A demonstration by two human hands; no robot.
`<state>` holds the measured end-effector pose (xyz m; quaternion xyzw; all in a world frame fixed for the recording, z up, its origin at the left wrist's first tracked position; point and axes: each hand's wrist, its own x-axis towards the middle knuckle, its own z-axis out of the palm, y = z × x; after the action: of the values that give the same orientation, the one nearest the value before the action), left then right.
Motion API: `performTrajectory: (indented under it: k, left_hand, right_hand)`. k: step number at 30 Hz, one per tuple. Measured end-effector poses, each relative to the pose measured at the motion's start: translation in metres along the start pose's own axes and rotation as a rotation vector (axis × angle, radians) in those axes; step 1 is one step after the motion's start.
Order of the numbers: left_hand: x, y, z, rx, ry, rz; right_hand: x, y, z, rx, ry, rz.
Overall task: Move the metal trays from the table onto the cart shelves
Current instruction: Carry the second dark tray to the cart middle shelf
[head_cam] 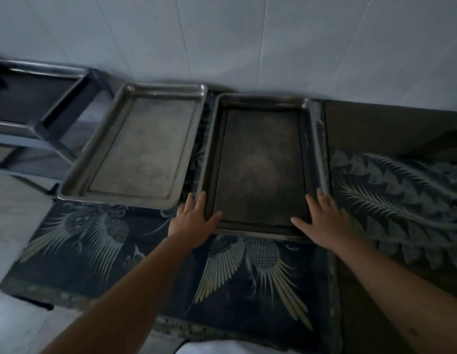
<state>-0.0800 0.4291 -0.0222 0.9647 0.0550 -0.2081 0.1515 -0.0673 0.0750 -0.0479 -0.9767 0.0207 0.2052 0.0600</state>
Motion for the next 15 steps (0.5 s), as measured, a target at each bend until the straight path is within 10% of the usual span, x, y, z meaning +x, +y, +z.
performTrajectory:
  k: [15]
  left_hand:
    - [0.119,-0.002,-0.001,-0.481,0.142,-0.184]
  right_hand:
    - [0.093,0.009,-0.012,0.664,0.277,0.417]
